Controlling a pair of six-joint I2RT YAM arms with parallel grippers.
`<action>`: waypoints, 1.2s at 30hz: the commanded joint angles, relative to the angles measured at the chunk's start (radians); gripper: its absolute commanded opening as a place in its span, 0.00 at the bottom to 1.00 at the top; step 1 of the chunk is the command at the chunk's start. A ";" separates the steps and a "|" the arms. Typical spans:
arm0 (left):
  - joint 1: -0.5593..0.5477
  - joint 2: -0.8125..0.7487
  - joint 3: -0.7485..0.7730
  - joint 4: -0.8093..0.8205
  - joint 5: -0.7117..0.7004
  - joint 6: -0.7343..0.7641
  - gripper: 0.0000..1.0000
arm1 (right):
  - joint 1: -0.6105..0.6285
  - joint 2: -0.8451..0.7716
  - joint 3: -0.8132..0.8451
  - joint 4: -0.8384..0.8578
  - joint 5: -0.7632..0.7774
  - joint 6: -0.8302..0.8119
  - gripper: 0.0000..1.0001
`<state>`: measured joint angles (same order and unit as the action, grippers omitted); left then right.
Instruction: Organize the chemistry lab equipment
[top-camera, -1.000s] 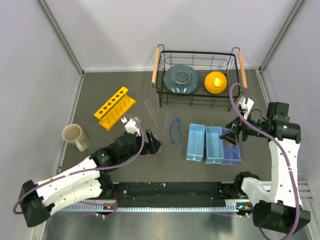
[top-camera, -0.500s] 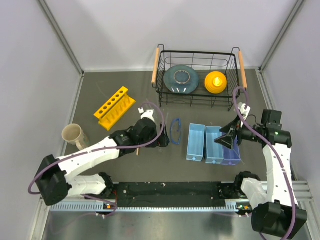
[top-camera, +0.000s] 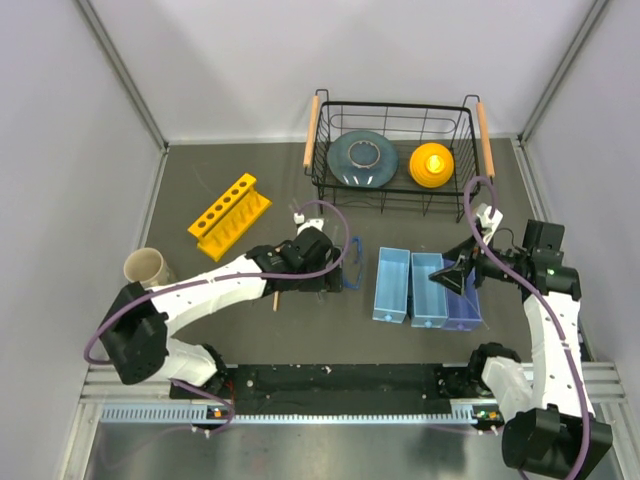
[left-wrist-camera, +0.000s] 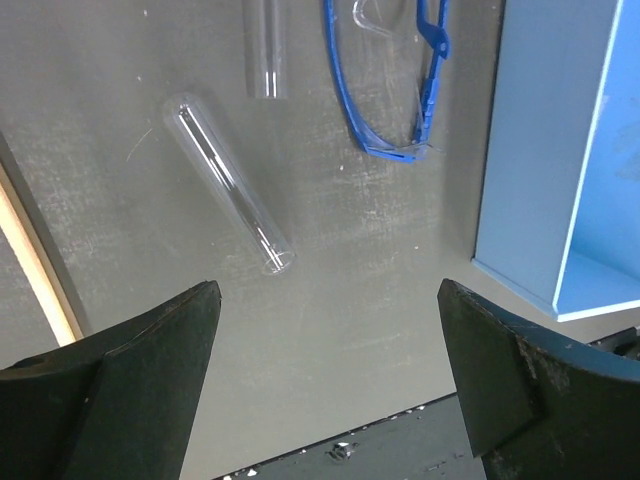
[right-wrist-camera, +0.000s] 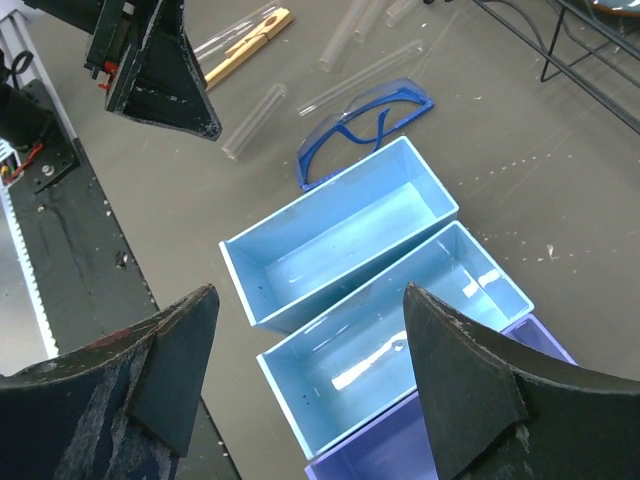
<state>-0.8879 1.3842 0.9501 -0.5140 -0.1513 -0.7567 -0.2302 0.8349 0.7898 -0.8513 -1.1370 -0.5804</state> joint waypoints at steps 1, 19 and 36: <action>0.004 0.022 0.050 -0.027 -0.050 0.008 0.95 | -0.008 -0.028 -0.008 0.066 0.014 0.020 0.75; 0.070 0.081 0.073 -0.092 -0.125 0.045 0.91 | -0.009 -0.060 -0.012 0.090 0.043 0.045 0.77; 0.305 -0.027 -0.149 -0.104 -0.100 0.197 0.62 | -0.009 -0.063 -0.015 0.098 0.048 0.048 0.78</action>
<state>-0.6025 1.3823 0.8284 -0.6289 -0.2592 -0.6018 -0.2302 0.7845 0.7788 -0.7914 -1.0740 -0.5304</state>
